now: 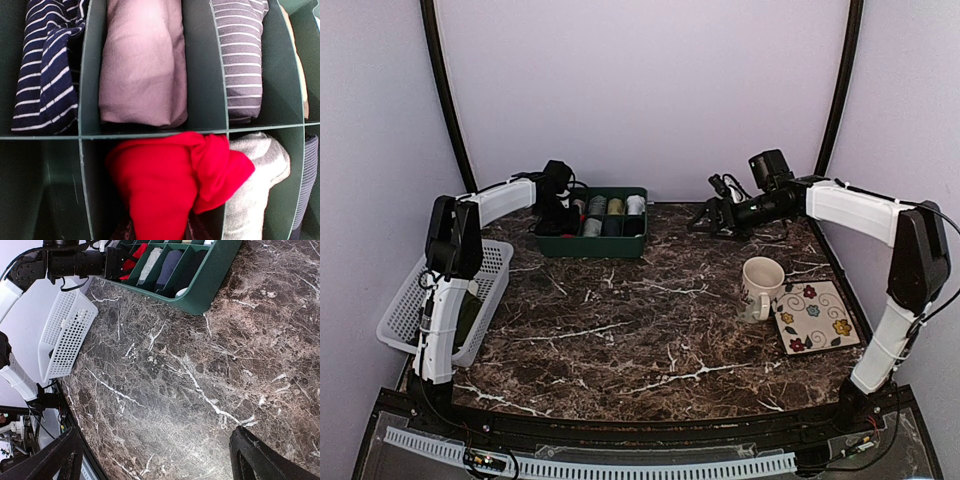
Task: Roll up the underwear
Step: Place the underwear in the storage box, then reset both arms
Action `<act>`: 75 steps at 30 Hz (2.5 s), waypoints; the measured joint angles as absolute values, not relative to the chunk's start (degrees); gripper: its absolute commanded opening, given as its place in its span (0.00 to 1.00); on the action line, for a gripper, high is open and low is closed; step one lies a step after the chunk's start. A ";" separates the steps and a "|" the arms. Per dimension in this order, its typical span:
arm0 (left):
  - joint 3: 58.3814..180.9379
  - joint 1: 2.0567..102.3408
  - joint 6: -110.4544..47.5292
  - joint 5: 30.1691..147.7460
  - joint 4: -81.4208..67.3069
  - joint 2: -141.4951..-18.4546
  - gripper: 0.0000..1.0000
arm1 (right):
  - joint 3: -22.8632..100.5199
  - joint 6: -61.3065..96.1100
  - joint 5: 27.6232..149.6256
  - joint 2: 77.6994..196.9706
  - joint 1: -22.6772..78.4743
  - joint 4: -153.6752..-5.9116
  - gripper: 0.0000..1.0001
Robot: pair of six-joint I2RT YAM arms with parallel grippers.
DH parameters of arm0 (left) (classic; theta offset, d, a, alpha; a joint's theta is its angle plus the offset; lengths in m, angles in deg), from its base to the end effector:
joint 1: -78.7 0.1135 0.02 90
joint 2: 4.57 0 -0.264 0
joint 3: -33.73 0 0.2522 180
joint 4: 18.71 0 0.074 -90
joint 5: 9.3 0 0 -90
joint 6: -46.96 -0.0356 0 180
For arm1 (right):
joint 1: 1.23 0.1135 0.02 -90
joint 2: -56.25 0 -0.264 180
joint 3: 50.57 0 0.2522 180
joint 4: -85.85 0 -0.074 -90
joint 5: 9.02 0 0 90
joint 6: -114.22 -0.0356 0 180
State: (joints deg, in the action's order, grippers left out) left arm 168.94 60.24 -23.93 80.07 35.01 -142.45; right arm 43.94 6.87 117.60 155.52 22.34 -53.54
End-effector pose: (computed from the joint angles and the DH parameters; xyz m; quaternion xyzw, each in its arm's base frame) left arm 0.5013 -0.1669 0.1875 -0.0070 0.9573 -0.0881 0.2754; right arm 0.3452 0.1738 0.2801 -0.1668 0.8705 0.3983 0.2361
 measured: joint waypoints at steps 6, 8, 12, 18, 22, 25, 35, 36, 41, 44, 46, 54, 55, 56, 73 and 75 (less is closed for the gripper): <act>168.35 60.35 -23.84 80.71 34.79 -142.04 0.36 | 43.94 6.46 117.58 155.32 22.32 -53.52 1.00; 167.76 60.44 -23.99 80.64 34.82 -141.43 0.39 | 43.97 6.44 117.58 155.32 22.32 -53.54 1.00; 167.08 60.98 -24.45 80.58 35.95 -140.40 0.46 | 43.97 6.26 117.58 155.28 22.32 -53.67 1.00; 166.80 61.25 -25.63 80.16 36.39 -139.55 0.55 | 43.44 5.63 117.60 154.80 22.34 -54.98 1.00; 166.82 61.25 -26.53 79.85 36.37 -139.22 0.57 | 43.33 5.47 117.60 154.56 22.34 -55.13 1.00; 166.82 61.25 -27.12 79.81 36.35 -139.07 0.58 | 43.29 5.50 117.60 154.51 22.34 -55.11 1.00; 167.15 61.84 -28.54 81.14 35.69 -139.02 0.56 | 42.66 5.34 117.58 154.42 22.34 -55.15 1.00; 167.17 61.97 -28.72 81.45 35.54 -139.02 0.56 | 42.52 5.23 117.60 154.38 22.34 -55.22 1.00; 167.17 62.49 -29.44 81.97 34.75 -139.04 0.51 | 42.04 4.80 117.58 154.29 22.34 -55.31 1.00; 167.17 62.99 -30.09 82.11 33.79 -139.39 0.48 | 42.04 4.75 117.58 154.29 22.32 -55.29 1.00; 167.15 63.15 -30.51 82.30 33.05 -139.79 0.46 | 42.04 4.60 117.58 154.29 22.34 -55.24 1.00; 165.97 63.13 -31.69 83.00 29.46 -140.88 0.49 | 41.04 4.21 117.10 153.51 22.34 -55.05 1.00; 165.92 63.13 -31.80 83.02 29.42 -140.86 0.51 | 40.73 4.16 117.08 153.22 22.34 -55.00 1.00; 165.92 63.08 -31.88 82.89 29.42 -140.84 0.53 | 40.60 4.14 117.10 153.05 22.34 -54.87 1.00; 169.05 62.86 -34.16 78.06 38.44 -135.13 0.99 | 40.95 5.91 114.22 149.33 22.26 -53.65 1.00; 169.40 63.08 -34.33 77.91 39.36 -133.97 0.99 | 41.30 6.50 113.67 149.33 22.10 -53.36 1.00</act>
